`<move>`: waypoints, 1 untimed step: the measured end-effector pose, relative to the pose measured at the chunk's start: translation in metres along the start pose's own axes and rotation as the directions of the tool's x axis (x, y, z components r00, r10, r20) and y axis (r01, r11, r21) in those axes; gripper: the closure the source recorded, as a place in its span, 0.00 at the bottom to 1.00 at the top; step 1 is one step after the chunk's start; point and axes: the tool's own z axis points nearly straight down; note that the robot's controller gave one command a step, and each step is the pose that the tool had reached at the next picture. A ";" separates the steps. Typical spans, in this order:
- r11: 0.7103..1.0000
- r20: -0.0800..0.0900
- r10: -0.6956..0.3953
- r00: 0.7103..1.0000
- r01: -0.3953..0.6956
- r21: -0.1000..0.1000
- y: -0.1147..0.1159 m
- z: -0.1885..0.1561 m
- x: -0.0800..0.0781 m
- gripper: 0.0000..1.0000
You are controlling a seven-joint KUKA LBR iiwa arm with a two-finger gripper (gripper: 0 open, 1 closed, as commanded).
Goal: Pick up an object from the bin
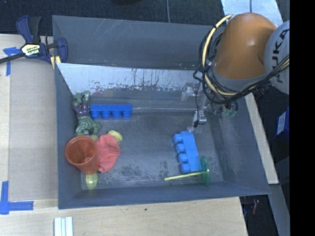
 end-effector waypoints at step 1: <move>1.000 0.008 0.000 1.000 0.000 0.000 0.000 -0.004 -0.002 0.00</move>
Offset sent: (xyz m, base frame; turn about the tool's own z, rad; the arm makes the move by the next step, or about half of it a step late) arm -0.0330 -0.0197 -0.1338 -0.6035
